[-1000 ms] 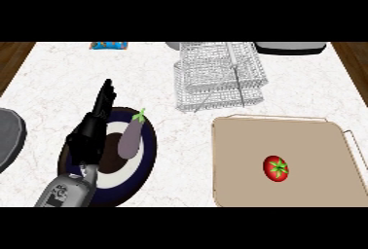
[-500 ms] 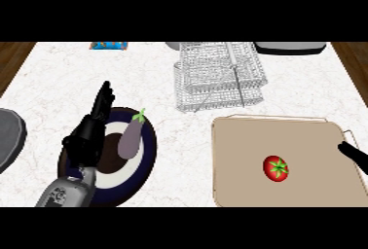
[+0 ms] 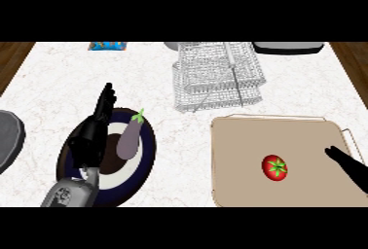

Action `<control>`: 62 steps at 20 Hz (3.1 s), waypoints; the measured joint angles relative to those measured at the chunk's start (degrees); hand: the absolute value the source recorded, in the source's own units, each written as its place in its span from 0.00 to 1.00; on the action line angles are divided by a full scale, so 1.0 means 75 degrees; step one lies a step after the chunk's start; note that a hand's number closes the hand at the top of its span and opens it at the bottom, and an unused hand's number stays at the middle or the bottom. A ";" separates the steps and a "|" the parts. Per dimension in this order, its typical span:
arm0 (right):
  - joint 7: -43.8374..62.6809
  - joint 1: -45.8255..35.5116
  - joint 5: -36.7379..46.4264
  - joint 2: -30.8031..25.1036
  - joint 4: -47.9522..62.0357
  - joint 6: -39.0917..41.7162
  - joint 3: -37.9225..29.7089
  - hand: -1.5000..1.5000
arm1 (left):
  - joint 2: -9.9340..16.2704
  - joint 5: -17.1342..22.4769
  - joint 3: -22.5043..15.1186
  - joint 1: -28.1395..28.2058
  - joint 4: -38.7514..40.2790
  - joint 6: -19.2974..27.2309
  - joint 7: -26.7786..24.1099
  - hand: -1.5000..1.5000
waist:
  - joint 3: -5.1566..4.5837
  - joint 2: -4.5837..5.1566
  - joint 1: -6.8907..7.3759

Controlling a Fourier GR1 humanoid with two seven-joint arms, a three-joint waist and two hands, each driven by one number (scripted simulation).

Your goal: Pick the tomato from the tray and place it in the tiered basket

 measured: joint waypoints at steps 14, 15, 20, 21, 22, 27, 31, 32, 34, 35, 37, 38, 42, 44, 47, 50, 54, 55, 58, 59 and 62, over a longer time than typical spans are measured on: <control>-0.1242 -0.0255 0.2405 0.0667 0.0704 0.0642 0.0628 0.00 | -0.0294 -0.0369 0.0224 -0.0022 -0.0057 -0.0181 0.0127 0.50 | 0.0001 -0.0002 -0.0007; -0.1177 -0.0223 0.2475 0.0733 0.0645 0.0708 0.0604 0.00 | -0.0273 -0.0328 0.0305 0.0009 0.0003 -0.0266 0.0011 0.50 | 0.0001 -0.0002 -0.0010; -0.1323 -0.0226 0.3093 0.1172 0.1136 0.0685 0.0498 0.00 | -0.0393 -0.0455 0.0369 -0.0008 -0.0023 -0.0324 0.0041 0.50 | 0.0001 0.0000 -0.0003; -0.1475 -0.0154 0.3148 0.1210 0.1233 0.0672 0.0381 0.00 | -0.0459 -0.0519 0.0362 -0.0075 0.0050 -0.0295 0.0053 0.50 | 0.0000 0.0000 -0.0009; -0.1577 -0.0191 0.3308 0.1326 0.1410 0.0614 0.0424 0.00 | -0.0420 -0.0489 0.0437 -0.0107 0.0040 -0.0378 0.0071 0.50 | 0.0000 0.0000 -0.0006; -0.2007 -0.0101 0.3389 0.1658 0.1781 0.0819 0.0125 0.00 | -0.0487 -0.0552 0.0574 0.0014 -0.0032 -0.0481 0.0069 0.50 | 0.0001 0.0001 0.0000; -0.2531 -0.0120 0.3782 0.1992 0.2301 0.0677 0.0207 0.00 | -0.0554 -0.0606 0.0577 0.0100 -0.0237 -0.0593 0.0219 0.50 | 0.0001 0.0000 0.0007; -0.2658 0.0004 0.3844 0.2056 0.2249 0.0633 0.0205 0.00 | -0.0606 -0.0649 0.0564 0.0141 -0.0187 -0.0582 0.0141 0.50 | 0.0002 0.0000 0.0001; -0.2905 -0.0038 0.4019 0.2198 0.2456 0.0568 0.0230 0.00 | -0.0589 -0.0701 0.0610 0.0157 -0.0278 -0.0637 0.0214 0.50 | 0.0002 0.0000 0.0003; -0.2939 -0.0079 0.3985 0.2236 0.2454 0.0661 0.0162 0.00 | -0.0679 -0.0776 0.0585 0.0141 -0.0176 -0.0582 0.0131 0.50 | 0.0002 0.0001 0.0002; -0.2980 -0.0172 0.4071 0.2396 0.2495 0.0732 0.0193 0.00 | -0.0648 -0.0758 0.0674 0.0132 -0.0233 -0.0683 0.0203 0.50 | 0.0000 0.0001 0.0005; -0.3110 -0.0204 0.3994 0.2374 0.2561 0.0815 0.0047 0.00 | -0.0680 -0.0796 0.0629 0.0198 -0.0356 -0.0689 0.0263 0.50 | 0.0001 0.0000 0.0008; -0.2993 -0.0211 0.4340 0.2773 0.2537 0.0886 0.0327 0.00 | -0.0702 -0.0801 0.0770 0.0175 -0.0354 -0.0791 0.0279 0.50 | -0.0002 -0.0001 0.0007; -0.3087 -0.0390 0.4391 0.2876 0.2829 0.0913 0.0287 0.00 | -0.0693 -0.0810 0.0793 0.0307 -0.0405 -0.0862 0.0197 0.50 | -0.0002 0.0000 0.0014; -0.3194 -0.0612 0.4535 0.3041 0.3221 0.0924 0.0281 0.00 | -0.0723 -0.0774 0.0926 0.0239 -0.0252 -0.0946 0.0103 0.50 | 0.0000 0.0002 0.0014; -0.3448 -0.0625 0.4743 0.3157 0.3586 0.0803 0.0300 0.00 | -0.0873 -0.0907 0.0885 0.0179 -0.0128 -0.0882 0.0018 0.50 | -0.0001 0.0003 0.0010; -0.3567 -0.0730 0.4916 0.3304 0.3841 0.0817 0.0244 0.00 | -0.0873 -0.0956 0.0949 0.0210 -0.0264 -0.0960 0.0140 0.50 | 0.0001 0.0002 0.0012; -0.3538 -0.0888 0.4943 0.3370 0.4000 0.0834 0.0214 0.00 | -0.0864 -0.0947 0.0991 0.0184 -0.0217 -0.0999 0.0125 0.50 | 0.0000 0.0002 0.0015; -0.3635 -0.0948 0.5049 0.3465 0.4166 0.0846 0.0159 0.00 | -0.0922 -0.1002 0.0980 0.0201 -0.0266 -0.1048 0.0140 0.50 | 0.0000 0.0003 0.0014; -0.3680 -0.0923 0.5057 0.3472 0.4175 0.0855 0.0122 0.00 | -0.0863 -0.0965 0.1060 0.0194 -0.0352 -0.1106 0.0196 0.50 | 0.0000 0.0002 0.0014; -0.3733 -0.0744 0.5203 0.3628 0.4151 0.0730 0.0222 0.00 | -0.0937 -0.1035 0.1021 0.0284 -0.0469 -0.1078 0.0223 0.50 | -0.0001 0.0000 0.0011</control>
